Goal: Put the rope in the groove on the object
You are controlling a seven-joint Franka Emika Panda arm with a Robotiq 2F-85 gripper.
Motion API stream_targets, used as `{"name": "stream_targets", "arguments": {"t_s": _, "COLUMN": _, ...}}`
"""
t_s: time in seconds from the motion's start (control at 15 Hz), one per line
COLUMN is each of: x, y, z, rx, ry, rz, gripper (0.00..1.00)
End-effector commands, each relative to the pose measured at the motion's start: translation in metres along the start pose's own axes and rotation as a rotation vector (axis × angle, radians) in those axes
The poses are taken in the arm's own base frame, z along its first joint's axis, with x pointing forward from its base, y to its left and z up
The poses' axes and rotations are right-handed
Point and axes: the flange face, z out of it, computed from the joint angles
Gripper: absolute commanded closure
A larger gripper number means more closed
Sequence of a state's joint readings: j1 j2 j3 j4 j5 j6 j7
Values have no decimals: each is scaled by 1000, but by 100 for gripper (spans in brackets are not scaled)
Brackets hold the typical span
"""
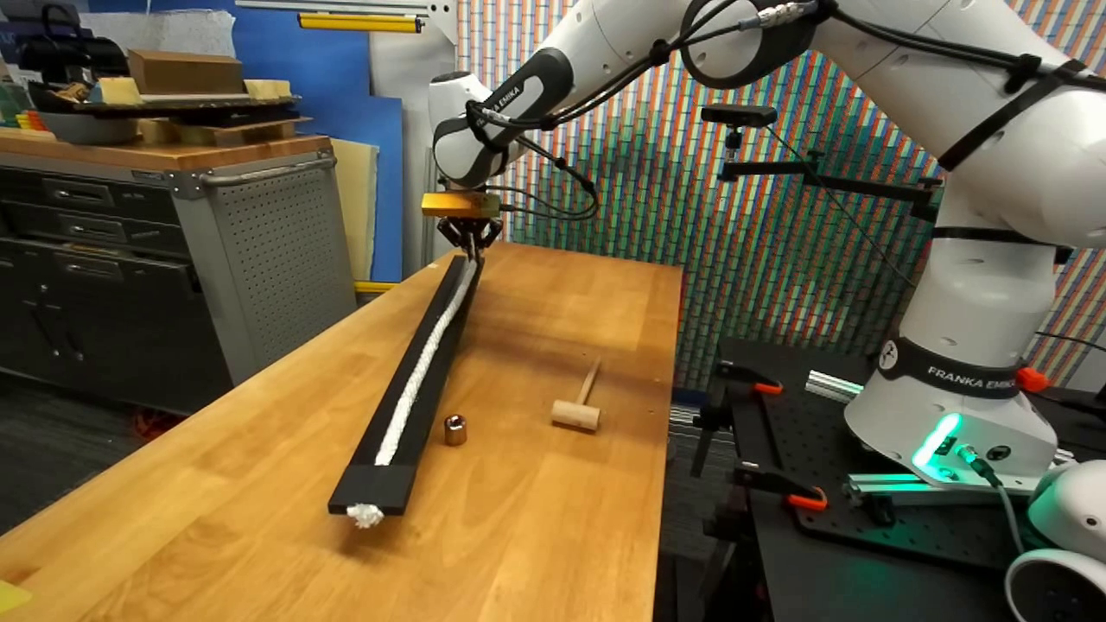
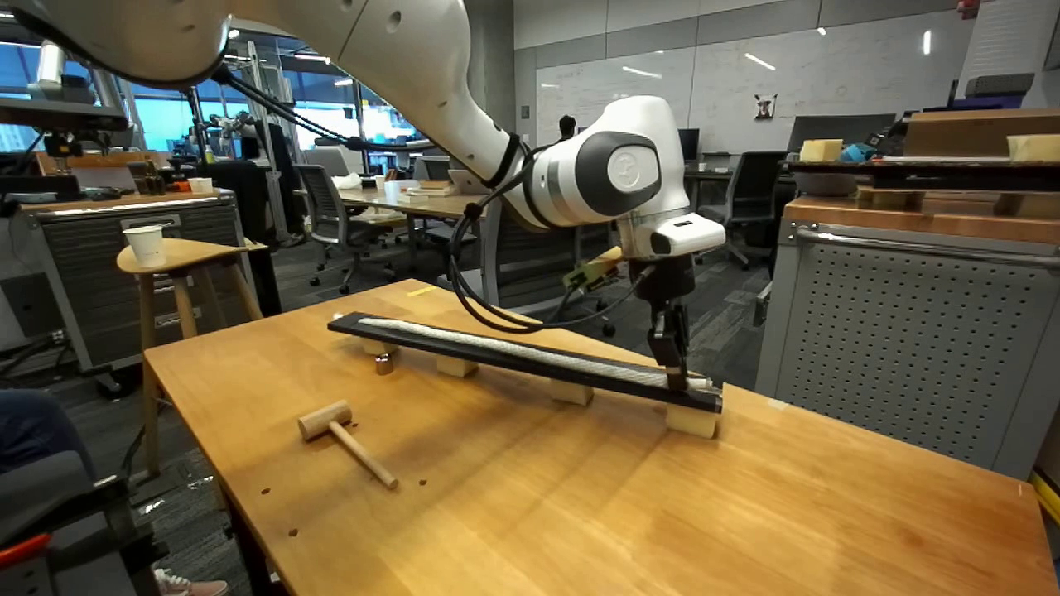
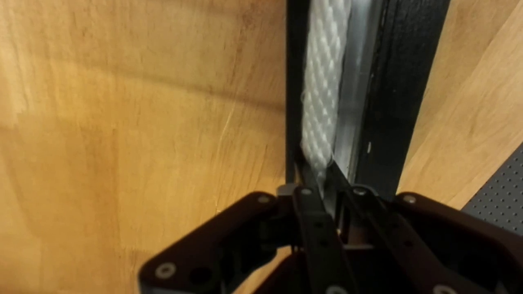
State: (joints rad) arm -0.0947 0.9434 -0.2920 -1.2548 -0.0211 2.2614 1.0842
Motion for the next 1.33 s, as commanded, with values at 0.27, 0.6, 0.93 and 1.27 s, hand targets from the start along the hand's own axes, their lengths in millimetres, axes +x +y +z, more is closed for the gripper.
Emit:
{"name": "stream_targets", "arguments": {"t_s": 0.27, "x": 9, "y": -19, "z": -10, "rx": 27, "ry": 39, "rz": 3, "gripper": 97}}
{"name": "stream_targets", "arguments": {"t_s": 0.6, "x": 8, "y": -18, "z": -5, "rx": 19, "ry": 40, "rz": -8, "gripper": 97}}
{"name": "stream_targets", "arguments": {"t_s": 0.93, "x": 6, "y": -16, "z": 6, "rx": 5, "ry": 30, "rz": -7, "gripper": 97}}
{"name": "stream_targets", "arguments": {"t_s": 1.27, "x": 7, "y": -18, "z": 4, "rx": 5, "ry": 32, "rz": -4, "gripper": 97}}
